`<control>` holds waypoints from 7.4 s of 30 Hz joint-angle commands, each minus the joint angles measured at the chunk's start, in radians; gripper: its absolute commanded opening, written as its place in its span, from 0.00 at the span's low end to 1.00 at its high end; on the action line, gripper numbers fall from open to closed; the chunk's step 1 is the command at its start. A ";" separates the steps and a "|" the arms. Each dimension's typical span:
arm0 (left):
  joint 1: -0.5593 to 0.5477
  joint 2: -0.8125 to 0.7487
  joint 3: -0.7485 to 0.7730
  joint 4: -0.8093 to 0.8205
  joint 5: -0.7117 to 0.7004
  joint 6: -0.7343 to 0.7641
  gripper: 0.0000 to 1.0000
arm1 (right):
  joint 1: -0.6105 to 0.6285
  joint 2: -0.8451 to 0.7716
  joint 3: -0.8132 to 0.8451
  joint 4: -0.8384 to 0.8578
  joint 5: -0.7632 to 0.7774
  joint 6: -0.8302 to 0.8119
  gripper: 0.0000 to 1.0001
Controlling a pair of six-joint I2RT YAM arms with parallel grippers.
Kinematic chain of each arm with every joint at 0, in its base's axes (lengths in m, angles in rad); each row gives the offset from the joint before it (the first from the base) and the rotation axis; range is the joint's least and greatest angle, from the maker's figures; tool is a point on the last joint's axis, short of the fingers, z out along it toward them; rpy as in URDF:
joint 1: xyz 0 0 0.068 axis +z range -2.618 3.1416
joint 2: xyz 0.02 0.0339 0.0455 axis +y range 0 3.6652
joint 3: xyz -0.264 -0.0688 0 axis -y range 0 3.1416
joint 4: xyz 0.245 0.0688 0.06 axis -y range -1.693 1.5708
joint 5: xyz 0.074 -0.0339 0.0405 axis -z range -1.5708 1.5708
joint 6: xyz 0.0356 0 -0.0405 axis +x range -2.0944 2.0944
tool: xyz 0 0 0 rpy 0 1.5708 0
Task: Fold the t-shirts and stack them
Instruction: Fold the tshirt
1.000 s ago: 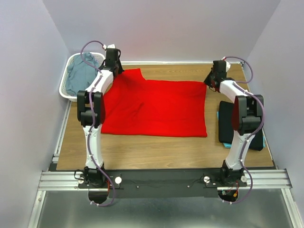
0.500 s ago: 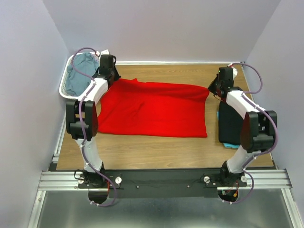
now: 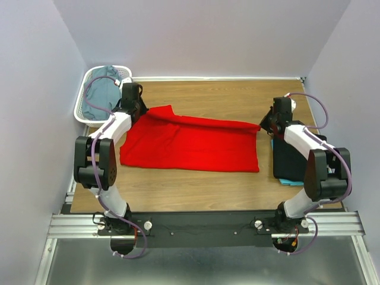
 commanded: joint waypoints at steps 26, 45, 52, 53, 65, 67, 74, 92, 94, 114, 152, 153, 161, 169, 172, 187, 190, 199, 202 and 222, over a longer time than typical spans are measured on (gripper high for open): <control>0.013 -0.204 -0.296 0.120 -0.040 -0.112 0.00 | -0.007 -0.101 -0.128 -0.017 -0.034 0.045 0.02; 0.030 -0.326 -0.459 0.248 0.017 -0.143 0.40 | 0.181 -0.109 -0.062 -0.019 0.007 -0.023 0.53; 0.000 -0.285 -0.389 0.195 -0.037 -0.158 0.40 | 0.337 0.187 0.216 -0.016 -0.006 -0.067 0.52; -0.019 -0.261 -0.378 0.184 -0.046 -0.161 0.40 | 0.366 0.251 0.278 -0.008 -0.025 -0.072 0.52; -0.085 -0.026 -0.081 -0.011 -0.225 -0.173 0.46 | 0.510 0.606 0.665 0.012 -0.100 -0.110 0.52; -0.085 0.040 0.025 -0.077 -0.288 -0.158 0.47 | 0.516 0.627 0.714 0.014 -0.100 -0.116 0.52; -0.082 0.193 0.203 -0.192 -0.338 -0.146 0.48 | 0.525 0.785 0.938 0.024 -0.151 -0.136 0.52; -0.074 0.023 0.134 -0.181 -0.233 -0.117 0.48 | 0.620 1.184 1.376 0.041 -0.068 -0.133 0.50; -0.074 0.013 0.128 -0.175 -0.221 -0.113 0.48 | 0.625 1.187 1.366 0.041 -0.037 -0.130 0.49; -0.053 -0.037 0.085 -0.138 -0.138 -0.083 0.48 | 0.653 1.180 1.322 0.030 -0.011 -0.055 0.43; -0.025 -0.086 0.029 -0.080 -0.037 -0.063 0.47 | 0.687 1.142 1.388 0.018 0.049 -0.040 0.08; -0.022 -0.086 0.029 -0.080 -0.035 -0.063 0.47 | 0.685 1.126 1.389 0.020 0.044 -0.041 0.08; -0.007 -0.089 0.027 -0.072 -0.017 -0.067 0.47 | 0.687 1.042 1.345 0.032 -0.006 -0.058 0.06; 0.016 -0.087 0.019 -0.065 0.003 -0.072 0.47 | 0.690 0.942 1.230 0.063 -0.074 -0.044 0.03; 0.027 -0.087 0.018 -0.060 0.014 -0.075 0.47 | 0.694 0.890 1.158 0.069 -0.092 -0.037 0.01; 0.070 -0.061 0.032 -0.060 0.083 -0.061 0.47 | 0.800 0.576 0.701 0.239 -0.082 -0.046 0.00; 0.070 -0.061 0.024 -0.060 0.086 -0.061 0.47 | 0.823 0.533 0.644 0.257 -0.076 -0.046 0.00; 0.070 -0.089 -0.010 -0.055 0.090 -0.060 0.47 | 0.871 0.445 0.472 0.314 -0.053 -0.034 0.00; 0.070 -0.096 -0.031 -0.051 0.096 -0.066 0.47 | 0.881 0.424 0.408 0.339 -0.045 -0.026 0.00; 0.035 -0.268 -0.290 -0.005 -0.029 -0.190 0.41 | 0.886 0.362 0.260 0.371 -0.013 -0.017 0.01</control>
